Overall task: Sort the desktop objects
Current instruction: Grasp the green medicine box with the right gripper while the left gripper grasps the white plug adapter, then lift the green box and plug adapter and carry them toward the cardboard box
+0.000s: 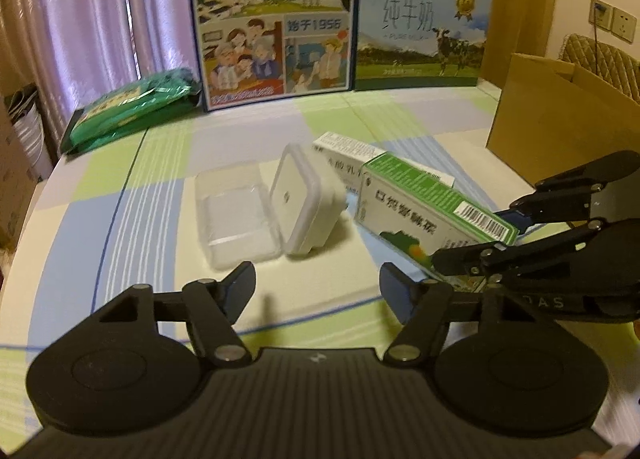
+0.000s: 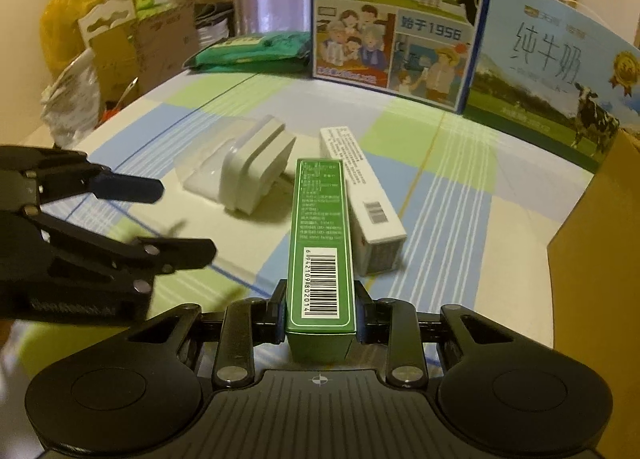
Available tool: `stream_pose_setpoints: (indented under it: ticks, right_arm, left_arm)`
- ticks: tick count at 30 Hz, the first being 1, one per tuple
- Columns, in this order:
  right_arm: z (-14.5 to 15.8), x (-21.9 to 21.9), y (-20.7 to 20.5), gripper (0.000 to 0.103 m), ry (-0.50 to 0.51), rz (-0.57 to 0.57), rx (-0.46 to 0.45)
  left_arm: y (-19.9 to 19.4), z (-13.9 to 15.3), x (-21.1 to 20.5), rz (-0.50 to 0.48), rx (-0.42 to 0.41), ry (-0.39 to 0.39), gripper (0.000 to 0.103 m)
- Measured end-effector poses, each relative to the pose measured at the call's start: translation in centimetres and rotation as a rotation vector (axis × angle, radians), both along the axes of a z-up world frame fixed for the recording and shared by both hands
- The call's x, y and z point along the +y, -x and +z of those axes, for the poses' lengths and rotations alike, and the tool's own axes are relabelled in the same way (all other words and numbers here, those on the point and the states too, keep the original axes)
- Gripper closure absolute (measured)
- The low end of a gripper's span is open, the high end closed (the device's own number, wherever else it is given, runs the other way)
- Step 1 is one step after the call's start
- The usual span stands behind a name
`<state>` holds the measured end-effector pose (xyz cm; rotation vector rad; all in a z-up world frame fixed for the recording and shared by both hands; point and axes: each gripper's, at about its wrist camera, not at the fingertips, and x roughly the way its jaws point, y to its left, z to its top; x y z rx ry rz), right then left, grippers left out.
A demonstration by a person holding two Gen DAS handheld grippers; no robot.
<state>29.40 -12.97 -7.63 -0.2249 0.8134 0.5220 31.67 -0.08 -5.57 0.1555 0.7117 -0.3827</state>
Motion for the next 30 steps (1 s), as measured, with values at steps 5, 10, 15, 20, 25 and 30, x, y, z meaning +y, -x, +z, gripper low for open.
stream_pose_setpoints:
  ticks: [5, 10, 15, 20, 25, 30]
  right_arm:
    - [-0.1, -0.2, -0.9, 0.075, -0.009, -0.027, -0.006]
    - [-0.1, -0.3, -1.4, 0.075, -0.02, -0.035, -0.012]
    - [-0.2, -0.2, -1.7, 0.075, -0.027, -0.041, -0.02]
    - [-0.2, -0.2, -1.6, 0.076, -0.027, -0.043, -0.027]
    - [-0.1, -0.4, -0.8, 0.076, -0.032, -0.047, -0.014]
    - [0.4, -1.2, 2.5, 0.076, -0.072, -0.064, 0.028]
  left_arm:
    - [-1.0, 0.1, -1.0, -0.023, -0.047, -0.001, 0.045]
    - [-2.4, 0.2, -1.7, -0.025, -0.081, -0.014, 0.056]
    - [-3.5, -0.1, -2.5, -0.026, -0.099, -0.034, 0.056]
    - [-3.7, -0.5, -3.1, -0.021, -0.114, -0.075, 0.072]
    - [-1.4, 0.0, -2.8, -0.004, -0.106, -0.076, 0.078]
    - [3.9, 0.7, -1.8, 0.018, -0.051, -0.014, 0.08]
